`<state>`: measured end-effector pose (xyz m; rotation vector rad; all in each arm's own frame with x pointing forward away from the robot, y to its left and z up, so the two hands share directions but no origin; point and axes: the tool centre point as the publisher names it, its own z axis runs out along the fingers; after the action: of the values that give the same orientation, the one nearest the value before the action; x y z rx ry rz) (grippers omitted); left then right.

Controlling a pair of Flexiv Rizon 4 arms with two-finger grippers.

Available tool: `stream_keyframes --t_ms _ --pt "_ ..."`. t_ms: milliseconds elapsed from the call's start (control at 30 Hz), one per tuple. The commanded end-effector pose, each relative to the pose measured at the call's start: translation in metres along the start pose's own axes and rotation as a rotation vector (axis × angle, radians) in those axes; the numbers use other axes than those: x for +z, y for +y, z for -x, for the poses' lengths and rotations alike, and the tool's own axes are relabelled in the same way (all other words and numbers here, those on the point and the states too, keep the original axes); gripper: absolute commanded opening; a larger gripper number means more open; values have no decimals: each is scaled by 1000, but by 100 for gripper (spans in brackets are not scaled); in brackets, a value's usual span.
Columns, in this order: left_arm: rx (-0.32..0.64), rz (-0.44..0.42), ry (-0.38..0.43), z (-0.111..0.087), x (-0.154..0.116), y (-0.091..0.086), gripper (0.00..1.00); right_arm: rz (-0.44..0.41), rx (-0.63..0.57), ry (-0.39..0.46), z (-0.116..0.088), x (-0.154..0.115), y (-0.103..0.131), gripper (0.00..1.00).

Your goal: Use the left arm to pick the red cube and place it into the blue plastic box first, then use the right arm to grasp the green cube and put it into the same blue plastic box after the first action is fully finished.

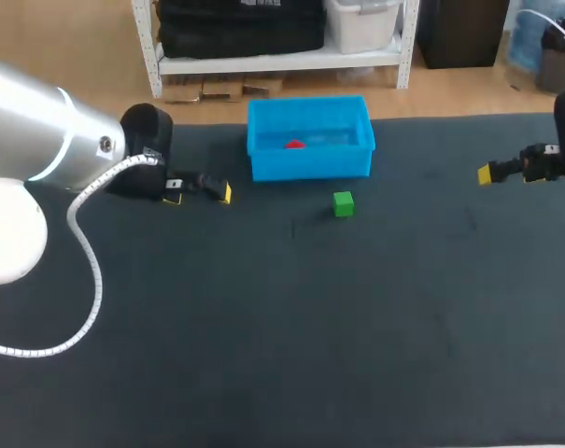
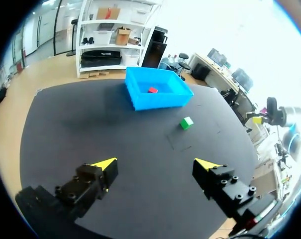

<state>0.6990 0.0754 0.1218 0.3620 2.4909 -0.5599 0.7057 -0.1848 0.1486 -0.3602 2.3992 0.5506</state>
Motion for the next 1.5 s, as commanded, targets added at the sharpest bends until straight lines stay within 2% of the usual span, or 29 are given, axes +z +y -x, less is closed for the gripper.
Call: stream_keyframes --t_ms 33,233,400,567,667,733,1500 --pt "1 -5 1 1 1 1 100 -205 -45 60 14 -2 23 100" --pt "1 -5 1 1 1 1 100 -311 -117 117 21 13 55 100" --pt "1 -5 1 1 1 1 100 -391 -170 150 18 31 82 100" --pt "1 -5 1 1 1 1 100 -392 -84 200 8 54 99 100" --pt "1 -5 1 1 1 1 100 -368 -89 215 4 65 108 100" --pt "1 -5 1 1 1 1 100 -324 -73 231 2 69 111 100" --pt "1 -5 1 1 1 1 100 -324 -73 231 2 69 111 100"
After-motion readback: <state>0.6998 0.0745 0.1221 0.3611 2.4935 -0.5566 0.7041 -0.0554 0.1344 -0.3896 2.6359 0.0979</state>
